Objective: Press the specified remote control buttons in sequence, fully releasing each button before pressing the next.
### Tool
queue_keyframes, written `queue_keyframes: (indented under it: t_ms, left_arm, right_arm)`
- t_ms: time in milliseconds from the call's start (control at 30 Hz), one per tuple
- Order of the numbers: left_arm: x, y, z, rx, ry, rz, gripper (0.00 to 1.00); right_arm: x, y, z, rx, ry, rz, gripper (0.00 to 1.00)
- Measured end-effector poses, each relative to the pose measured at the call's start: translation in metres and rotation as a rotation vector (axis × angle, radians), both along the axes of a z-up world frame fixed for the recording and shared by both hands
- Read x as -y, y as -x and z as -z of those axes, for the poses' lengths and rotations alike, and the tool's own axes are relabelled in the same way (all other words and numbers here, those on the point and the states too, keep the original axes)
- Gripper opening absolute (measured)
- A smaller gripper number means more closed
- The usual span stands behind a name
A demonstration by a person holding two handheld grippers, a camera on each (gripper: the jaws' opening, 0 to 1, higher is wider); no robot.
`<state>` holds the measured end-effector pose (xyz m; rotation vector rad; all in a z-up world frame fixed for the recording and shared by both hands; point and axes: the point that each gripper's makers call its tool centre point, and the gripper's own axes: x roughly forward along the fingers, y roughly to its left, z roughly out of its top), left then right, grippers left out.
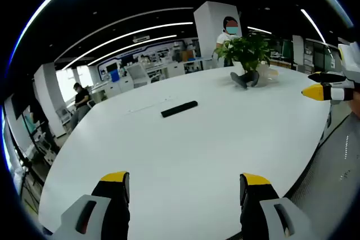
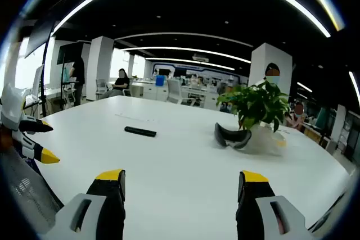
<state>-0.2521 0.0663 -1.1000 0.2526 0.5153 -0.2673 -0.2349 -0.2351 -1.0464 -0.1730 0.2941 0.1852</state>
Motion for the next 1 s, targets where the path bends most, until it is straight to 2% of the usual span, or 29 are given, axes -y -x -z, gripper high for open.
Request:
queue_keyframes:
  t_ms: [200, 367, 533, 667, 767, 800, 833, 1000]
  left_arm:
    - [0.002, 0.002, 0.003, -0.010, -0.015, 0.011, 0.83]
    - [0.001, 0.002, 0.003, -0.011, -0.006, 0.003, 0.83]
    - [0.001, 0.003, 0.009, -0.048, 0.024, -0.003, 0.82]
    - [0.002, 0.004, 0.008, -0.043, 0.018, -0.002, 0.82]
    - [0.002, 0.003, 0.006, -0.032, 0.015, 0.004, 0.82]
    - [0.001, 0.003, 0.004, -0.020, 0.020, 0.004, 0.82]
    - [0.001, 0.003, 0.002, -0.013, 0.018, 0.004, 0.82]
    - [0.005, 0.005, 0.006, -0.030, -0.001, 0.024, 0.83]
  right_arm:
    - [-0.004, 0.001, 0.003, -0.013, 0.021, -0.017, 0.81]
    - [-0.006, 0.001, 0.005, -0.019, 0.025, -0.024, 0.82]
    - [-0.006, 0.000, 0.009, -0.036, 0.033, -0.021, 0.81]
    - [-0.007, 0.001, 0.012, -0.051, 0.043, -0.024, 0.81]
    - [-0.007, 0.001, 0.008, -0.036, 0.038, -0.023, 0.81]
    - [-0.006, 0.002, 0.000, 0.000, 0.017, -0.015, 0.81]
    - [-0.005, 0.002, -0.003, 0.011, 0.008, -0.009, 0.81]
    - [0.006, 0.000, 0.000, -0.007, 0.002, 0.036, 0.81]
